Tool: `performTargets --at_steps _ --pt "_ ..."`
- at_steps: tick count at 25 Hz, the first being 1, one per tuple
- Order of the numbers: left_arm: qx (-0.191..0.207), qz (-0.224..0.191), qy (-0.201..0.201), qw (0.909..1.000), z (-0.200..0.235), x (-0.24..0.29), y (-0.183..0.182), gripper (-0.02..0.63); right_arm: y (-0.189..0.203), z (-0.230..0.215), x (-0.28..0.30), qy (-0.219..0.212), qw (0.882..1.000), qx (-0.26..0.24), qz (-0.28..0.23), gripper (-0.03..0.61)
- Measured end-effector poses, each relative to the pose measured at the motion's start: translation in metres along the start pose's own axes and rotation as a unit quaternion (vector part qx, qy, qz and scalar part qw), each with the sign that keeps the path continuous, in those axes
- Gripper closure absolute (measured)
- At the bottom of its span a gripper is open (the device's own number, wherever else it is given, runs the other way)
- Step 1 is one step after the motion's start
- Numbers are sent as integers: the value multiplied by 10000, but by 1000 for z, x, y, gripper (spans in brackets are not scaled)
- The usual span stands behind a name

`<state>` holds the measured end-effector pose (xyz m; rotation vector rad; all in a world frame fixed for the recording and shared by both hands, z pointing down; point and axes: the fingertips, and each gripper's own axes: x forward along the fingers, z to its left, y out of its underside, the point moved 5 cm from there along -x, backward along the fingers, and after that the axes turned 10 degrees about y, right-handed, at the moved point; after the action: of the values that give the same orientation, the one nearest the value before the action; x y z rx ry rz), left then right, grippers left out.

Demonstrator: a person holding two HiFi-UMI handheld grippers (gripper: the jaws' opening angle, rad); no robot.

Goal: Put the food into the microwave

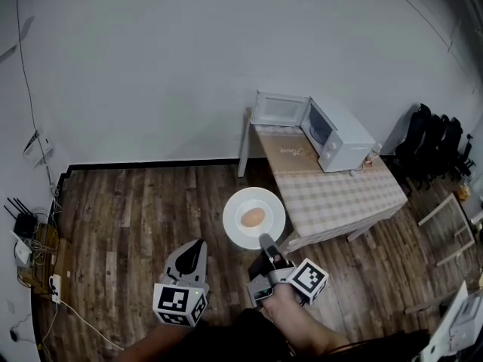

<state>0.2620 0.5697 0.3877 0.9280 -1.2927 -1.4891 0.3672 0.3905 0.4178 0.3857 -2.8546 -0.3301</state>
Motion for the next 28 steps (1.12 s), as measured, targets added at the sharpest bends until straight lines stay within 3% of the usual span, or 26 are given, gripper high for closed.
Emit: performTargets --at_steps 6,12,28 --pt "-4 71 13 10000 27 18 0 606 -6 -1 31 69 9999 -76 -25 561" --pt "86 238 18 9997 50 59 -3 606 -25 -8 78 44 9998 155 74 561" --pt "355 384 86 9986 88 234 -19 606 -148 -21 200 55 9991 389 127 561"
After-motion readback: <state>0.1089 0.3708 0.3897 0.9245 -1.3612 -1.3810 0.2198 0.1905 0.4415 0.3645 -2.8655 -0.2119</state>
